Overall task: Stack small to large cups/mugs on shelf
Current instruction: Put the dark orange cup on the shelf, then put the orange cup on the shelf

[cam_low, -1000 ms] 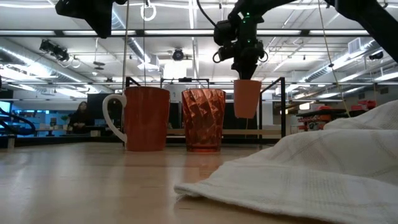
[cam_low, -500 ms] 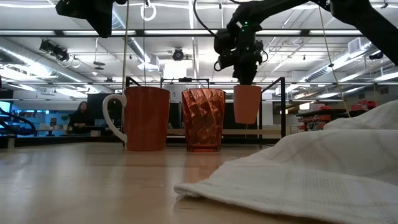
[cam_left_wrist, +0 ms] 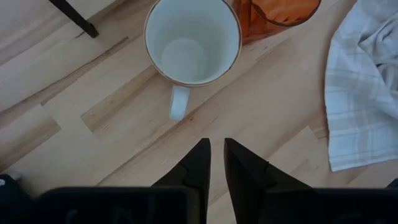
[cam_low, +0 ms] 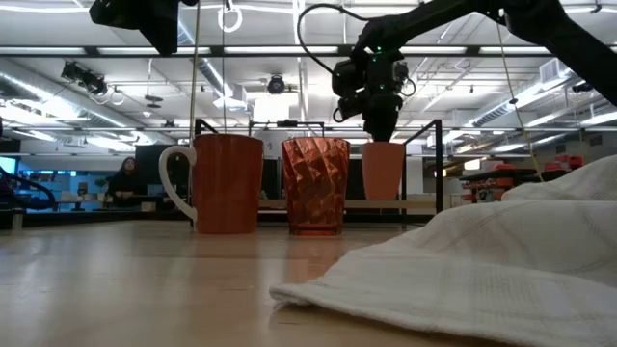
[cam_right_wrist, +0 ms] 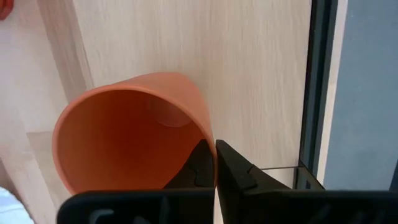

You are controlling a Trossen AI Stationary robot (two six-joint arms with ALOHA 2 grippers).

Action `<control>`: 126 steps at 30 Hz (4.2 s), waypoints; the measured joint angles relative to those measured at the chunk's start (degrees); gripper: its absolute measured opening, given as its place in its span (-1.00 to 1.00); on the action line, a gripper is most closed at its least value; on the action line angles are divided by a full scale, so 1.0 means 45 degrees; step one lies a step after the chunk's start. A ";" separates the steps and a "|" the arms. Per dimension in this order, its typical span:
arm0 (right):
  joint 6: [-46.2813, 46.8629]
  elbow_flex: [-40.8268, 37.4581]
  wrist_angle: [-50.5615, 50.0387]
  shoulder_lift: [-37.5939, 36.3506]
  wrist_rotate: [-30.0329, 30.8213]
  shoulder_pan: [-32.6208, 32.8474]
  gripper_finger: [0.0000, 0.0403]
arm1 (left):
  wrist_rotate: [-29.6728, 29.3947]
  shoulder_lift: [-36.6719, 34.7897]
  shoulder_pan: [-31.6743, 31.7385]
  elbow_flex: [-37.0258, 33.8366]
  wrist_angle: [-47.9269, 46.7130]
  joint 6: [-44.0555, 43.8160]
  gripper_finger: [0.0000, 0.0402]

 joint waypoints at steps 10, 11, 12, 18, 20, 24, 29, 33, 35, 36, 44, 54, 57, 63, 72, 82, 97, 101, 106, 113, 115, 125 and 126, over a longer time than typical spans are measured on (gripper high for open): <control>0.0017 0.0000 0.0101 -0.0097 0.0005 -0.0013 -0.97 | 0.0000 0.0000 0.0004 0.0000 0.0001 -0.0010 -0.75; 0.0012 0.0000 0.0105 -0.0097 0.0005 -0.0010 -0.95 | 0.0000 0.0000 0.0000 0.0000 0.0001 -0.0010 -0.75; 0.0017 0.0000 0.0125 -0.0097 0.0005 -0.0010 -0.94 | 0.0000 -0.0002 0.0000 0.0000 0.0001 -0.0010 -0.74; 0.0021 0.0000 0.0344 -0.0024 0.0005 0.0000 -0.91 | 0.0000 0.0000 0.0003 0.0000 0.0001 -0.0024 -0.76; 0.0021 0.0000 0.0348 -0.0024 0.0005 0.0000 -0.91 | 0.0000 -0.0001 0.0000 0.0000 0.0001 -0.0019 -0.76; 0.0122 0.0000 0.0375 -0.0024 0.0005 -0.0004 -0.90 | 0.0000 0.0000 0.0000 0.0000 0.0001 -0.0017 -0.77; 0.0225 0.0000 0.0486 -0.0024 -0.0136 0.0000 -0.86 | 0.0000 -0.0002 0.0003 0.0000 0.0001 -0.0003 -0.77; 0.0318 0.0000 0.0545 -0.0024 -0.0136 -0.0003 -0.82 | 0.0000 -0.0005 0.0000 0.0000 0.0001 0.0010 -0.80; 0.0353 0.0000 0.0547 -0.0024 -0.0136 0.0000 -0.80 | 0.0000 0.0000 0.0000 0.0000 0.0001 0.0010 -0.81; 0.0357 0.0000 0.0555 -0.0024 -0.0140 0.0000 -0.79 | 0.0000 -0.0001 0.0000 0.0000 0.0001 0.0010 -0.81; 0.0527 0.0000 0.0663 -0.0024 -0.0136 0.0000 -0.68 | 0.0000 0.0000 0.0000 0.0000 0.0001 0.0006 -0.82; 0.0771 0.0000 0.0896 -0.0479 0.0314 -0.0010 -0.56 | 0.0001 -0.0002 0.0002 0.0000 0.0001 -0.0009 -0.82; 0.0910 0.0000 0.1053 -0.0950 0.0409 0.0015 -0.54 | 0.0003 -0.0005 0.0000 0.0000 0.0003 -0.0022 -0.80; 0.1209 0.0000 0.1388 -0.2731 0.0405 0.0625 -0.54 | 0.0000 -0.0005 0.0000 0.0000 0.0006 -0.0019 -0.82; 0.3029 0.0005 0.2894 -0.5645 -0.0850 0.2840 -0.55 | 0.0000 -0.0001 0.0000 0.0000 0.0031 -0.0015 -0.81; 0.4978 0.0005 0.2204 -0.7127 -0.1088 0.4535 -0.55 | 0.0000 0.0000 0.0005 0.0000 0.0093 0.0028 -0.84; 0.5558 0.0005 0.1208 -0.7548 -0.0986 0.4580 -0.55 | 0.1466 0.0212 0.2043 0.0010 0.2053 0.4521 -0.81; 0.5399 0.0003 0.1212 -0.7533 -0.0991 0.4575 -0.55 | 0.1996 0.0530 0.3439 0.0010 0.1872 0.6147 -0.84; 0.5316 0.0000 0.1212 -0.7533 -0.0986 0.4575 -0.55 | 0.3483 0.1035 0.5045 0.0009 0.2090 0.8887 -0.81; 0.5316 0.0000 0.1209 -0.7529 -0.0986 0.4575 -0.55 | 0.5519 0.3219 0.5872 0.1453 0.2363 1.1900 -0.78; 0.5316 0.0000 0.1120 -0.7533 -0.0986 0.4575 -0.55 | 0.5502 0.4197 0.5839 0.2646 0.1741 1.2549 -0.79; 0.5917 0.0000 -0.0252 -0.7529 -0.0973 0.4575 -0.55 | 0.4925 0.7987 0.5776 0.8154 -0.0289 1.4928 -0.79; 0.6021 0.0000 -0.0542 -0.7546 -0.0893 0.4575 -0.55 | 0.4918 0.8229 0.5734 0.8424 -0.0460 1.5178 -0.78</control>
